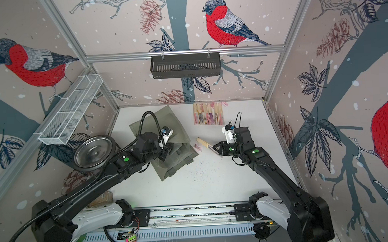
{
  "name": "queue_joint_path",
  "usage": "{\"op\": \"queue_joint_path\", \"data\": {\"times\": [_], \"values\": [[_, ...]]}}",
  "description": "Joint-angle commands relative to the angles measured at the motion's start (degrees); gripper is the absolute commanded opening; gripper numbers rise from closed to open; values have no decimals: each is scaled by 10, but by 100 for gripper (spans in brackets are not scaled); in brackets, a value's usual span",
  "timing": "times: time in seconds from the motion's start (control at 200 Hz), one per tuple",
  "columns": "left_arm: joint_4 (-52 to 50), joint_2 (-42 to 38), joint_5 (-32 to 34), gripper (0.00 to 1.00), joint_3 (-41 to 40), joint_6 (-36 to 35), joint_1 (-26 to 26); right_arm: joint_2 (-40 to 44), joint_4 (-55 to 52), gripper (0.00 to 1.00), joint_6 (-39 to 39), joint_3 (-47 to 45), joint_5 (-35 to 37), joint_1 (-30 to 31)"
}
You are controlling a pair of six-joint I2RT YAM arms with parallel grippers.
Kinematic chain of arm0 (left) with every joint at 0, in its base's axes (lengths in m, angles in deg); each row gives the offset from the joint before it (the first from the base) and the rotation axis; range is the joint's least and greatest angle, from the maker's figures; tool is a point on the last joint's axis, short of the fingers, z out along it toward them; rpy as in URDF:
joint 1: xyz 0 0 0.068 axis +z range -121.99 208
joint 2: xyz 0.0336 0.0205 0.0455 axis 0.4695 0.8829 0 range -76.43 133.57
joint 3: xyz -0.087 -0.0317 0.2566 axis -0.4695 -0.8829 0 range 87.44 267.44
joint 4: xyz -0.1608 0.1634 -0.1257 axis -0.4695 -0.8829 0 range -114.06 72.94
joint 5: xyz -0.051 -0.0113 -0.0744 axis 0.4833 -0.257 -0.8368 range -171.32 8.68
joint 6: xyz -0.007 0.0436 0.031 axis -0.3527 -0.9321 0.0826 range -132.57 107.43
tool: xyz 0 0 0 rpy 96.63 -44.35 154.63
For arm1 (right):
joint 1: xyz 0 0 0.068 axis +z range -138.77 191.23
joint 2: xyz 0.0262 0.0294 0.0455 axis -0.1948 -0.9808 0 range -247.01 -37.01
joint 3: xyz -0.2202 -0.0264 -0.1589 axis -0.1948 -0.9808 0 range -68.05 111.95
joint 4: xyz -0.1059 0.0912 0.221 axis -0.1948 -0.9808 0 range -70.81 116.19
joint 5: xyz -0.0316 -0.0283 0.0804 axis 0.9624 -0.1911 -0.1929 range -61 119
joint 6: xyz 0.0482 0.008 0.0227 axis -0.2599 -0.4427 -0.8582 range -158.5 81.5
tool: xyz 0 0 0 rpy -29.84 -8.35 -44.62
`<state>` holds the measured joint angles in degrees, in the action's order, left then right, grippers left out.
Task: Take out the folding fans from the tote bags
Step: Place the folding fan at the center of the board.
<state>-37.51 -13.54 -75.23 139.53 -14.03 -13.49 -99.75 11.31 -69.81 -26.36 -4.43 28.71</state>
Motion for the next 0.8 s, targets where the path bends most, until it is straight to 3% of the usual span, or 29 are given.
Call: {"op": "queue_joint_path", "data": {"times": [0.0, 0.52, 0.795], "values": [[11, -4, -3, 0, 2, -2, -2, -31, 36, 8, 8, 16, -36, -21], [10, -8, -5, 0, 4, -3, -2, -187, 213, 6, -119, 83, -103, -185], [12, -9, -5, 0, 3, -3, -2, -322, 342, 6, -220, 160, -118, -264]]}}
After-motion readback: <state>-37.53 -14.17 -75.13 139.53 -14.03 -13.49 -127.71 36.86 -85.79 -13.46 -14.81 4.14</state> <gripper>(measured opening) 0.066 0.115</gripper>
